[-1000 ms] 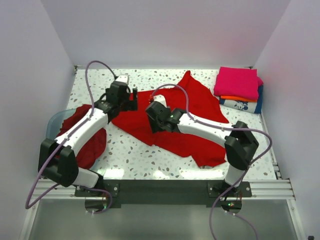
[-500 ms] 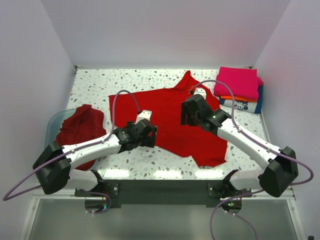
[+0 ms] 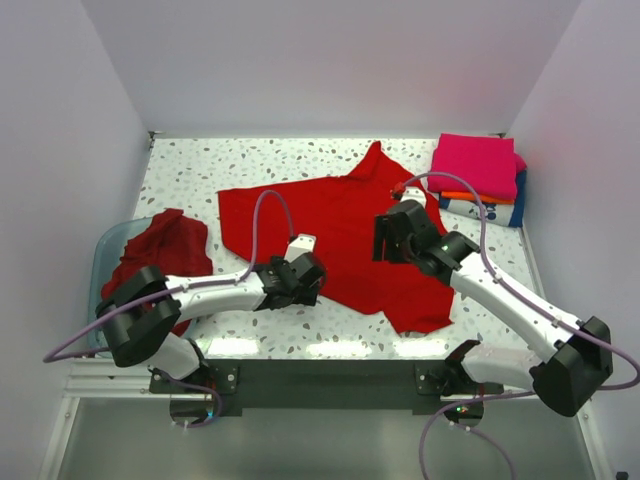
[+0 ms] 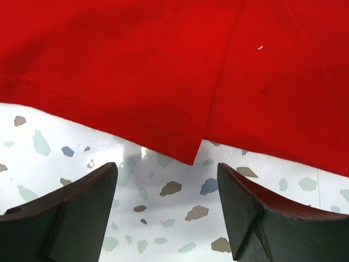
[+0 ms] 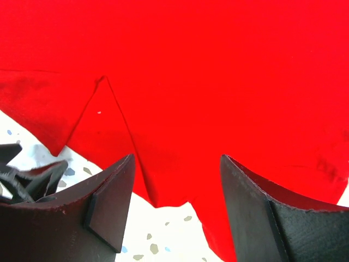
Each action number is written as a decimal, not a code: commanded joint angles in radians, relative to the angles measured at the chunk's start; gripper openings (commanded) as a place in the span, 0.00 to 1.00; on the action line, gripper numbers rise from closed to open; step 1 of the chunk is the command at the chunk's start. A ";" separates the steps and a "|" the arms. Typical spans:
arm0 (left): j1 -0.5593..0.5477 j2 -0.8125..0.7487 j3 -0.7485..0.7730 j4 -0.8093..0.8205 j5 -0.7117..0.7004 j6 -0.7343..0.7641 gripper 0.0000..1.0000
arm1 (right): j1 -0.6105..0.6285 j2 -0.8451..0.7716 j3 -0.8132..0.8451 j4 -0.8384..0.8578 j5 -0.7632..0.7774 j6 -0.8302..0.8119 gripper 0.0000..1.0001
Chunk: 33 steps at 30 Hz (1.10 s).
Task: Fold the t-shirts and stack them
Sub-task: Flatten the tshirt out
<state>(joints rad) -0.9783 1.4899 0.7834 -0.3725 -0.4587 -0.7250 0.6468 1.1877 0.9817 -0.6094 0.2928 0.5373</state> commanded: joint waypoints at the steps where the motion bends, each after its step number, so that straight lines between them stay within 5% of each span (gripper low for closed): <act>1: -0.007 0.030 0.031 0.089 -0.037 0.007 0.77 | -0.004 -0.042 -0.018 -0.012 -0.011 0.018 0.67; 16: -0.005 0.144 0.088 0.130 -0.060 0.056 0.50 | -0.010 -0.079 -0.025 -0.044 0.017 0.012 0.67; 25: -0.007 0.113 0.094 0.055 -0.104 0.030 0.01 | -0.015 -0.079 -0.035 -0.046 0.026 0.009 0.68; 33: -0.003 -0.066 0.109 -0.150 -0.195 0.003 0.00 | -0.027 -0.063 -0.040 -0.072 0.054 0.024 0.75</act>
<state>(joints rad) -0.9787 1.5330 0.8474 -0.4107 -0.5575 -0.6956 0.6289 1.1301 0.9447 -0.6548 0.3096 0.5434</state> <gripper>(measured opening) 0.021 0.737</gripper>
